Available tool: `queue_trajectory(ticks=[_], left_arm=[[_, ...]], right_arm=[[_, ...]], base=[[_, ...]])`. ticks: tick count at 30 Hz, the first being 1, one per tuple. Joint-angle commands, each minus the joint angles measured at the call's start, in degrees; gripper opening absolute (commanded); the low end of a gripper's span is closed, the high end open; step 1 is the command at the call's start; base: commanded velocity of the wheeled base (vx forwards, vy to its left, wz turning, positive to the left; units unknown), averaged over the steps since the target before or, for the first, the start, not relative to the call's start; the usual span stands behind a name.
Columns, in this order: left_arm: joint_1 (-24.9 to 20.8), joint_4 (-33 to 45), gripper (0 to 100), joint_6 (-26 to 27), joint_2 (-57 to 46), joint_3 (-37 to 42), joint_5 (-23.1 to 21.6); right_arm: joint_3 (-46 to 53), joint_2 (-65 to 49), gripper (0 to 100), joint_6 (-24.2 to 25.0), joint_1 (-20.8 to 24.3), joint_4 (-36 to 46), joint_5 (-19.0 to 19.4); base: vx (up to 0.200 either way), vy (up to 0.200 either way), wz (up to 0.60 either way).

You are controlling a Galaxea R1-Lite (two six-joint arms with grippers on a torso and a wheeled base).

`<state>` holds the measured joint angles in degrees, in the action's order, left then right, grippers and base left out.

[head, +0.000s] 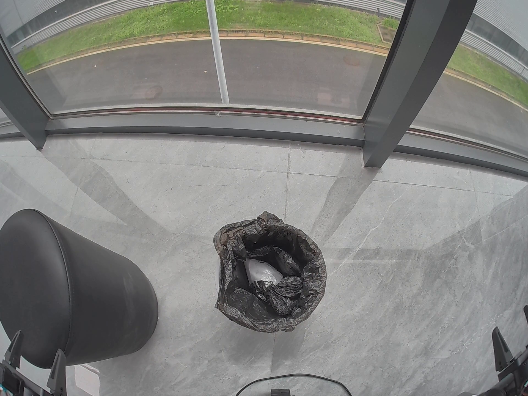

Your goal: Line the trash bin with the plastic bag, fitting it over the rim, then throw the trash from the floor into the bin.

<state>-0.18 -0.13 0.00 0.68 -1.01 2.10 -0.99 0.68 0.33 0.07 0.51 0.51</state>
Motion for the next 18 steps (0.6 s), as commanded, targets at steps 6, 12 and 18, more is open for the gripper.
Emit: queue_trajectory(ticks=[6, 12, 18], left_arm=[[0.01, -0.04, 100, 0.00, -0.68, 1.01, 0.01], [0.01, -0.04, 100, 0.00, -0.68, 1.01, 0.01], [0.01, -0.04, 100, 0.00, -0.68, 1.01, 0.01]], right_arm=[[0.81, -0.68, 100, 0.02, 0.01, -0.07, 0.02], [0.81, -0.68, 100, 0.02, 0.01, 0.02, 0.02], [0.81, -0.68, 100, -0.42, 0.01, 0.02, 0.02]], base=[[0.000, 0.000, 0.00], [0.000, 0.000, 0.00], [0.000, 0.000, 0.00]])
